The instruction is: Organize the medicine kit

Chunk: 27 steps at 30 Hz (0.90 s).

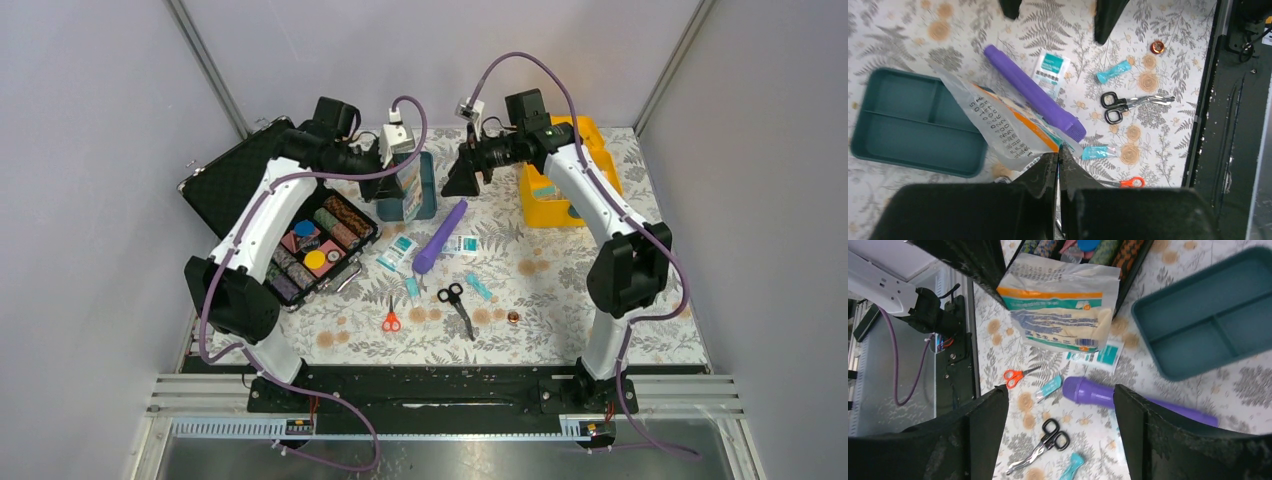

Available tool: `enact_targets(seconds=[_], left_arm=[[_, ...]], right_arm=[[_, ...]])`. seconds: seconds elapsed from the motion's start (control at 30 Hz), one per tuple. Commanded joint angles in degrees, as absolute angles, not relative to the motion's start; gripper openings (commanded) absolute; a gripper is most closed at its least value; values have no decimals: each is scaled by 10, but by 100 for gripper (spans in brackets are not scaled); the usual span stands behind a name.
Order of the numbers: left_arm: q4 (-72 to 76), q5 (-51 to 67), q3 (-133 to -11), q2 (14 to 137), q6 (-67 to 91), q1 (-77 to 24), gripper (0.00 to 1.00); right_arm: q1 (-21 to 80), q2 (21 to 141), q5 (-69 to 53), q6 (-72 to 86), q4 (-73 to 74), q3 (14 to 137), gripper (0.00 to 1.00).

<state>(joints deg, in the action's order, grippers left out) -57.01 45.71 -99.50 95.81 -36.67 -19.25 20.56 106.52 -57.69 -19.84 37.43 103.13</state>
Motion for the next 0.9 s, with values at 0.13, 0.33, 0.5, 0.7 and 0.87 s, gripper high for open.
enact_targets(seconds=[0.13,0.33,0.5,0.7,0.87], left_arm=[[-567,491,-1077,956,-402,-198,0],[-612,473,-1121,962,-457,-206,0],[-624,444,-1127,956,-501,-214,0],[-552,375,-1095,952,-430,-218,0],[-434,337,-1010,909,-353,-218,0]], right_arm=[[228,1111,-622,-137,207,1061,82],[229,1128,-679,-31,61,1054,84],[231,1137,-699,56,-55,1041,80],[235,1129,-705,98,-87,1020,34],[235,1107,-667,65,-39,992,0]])
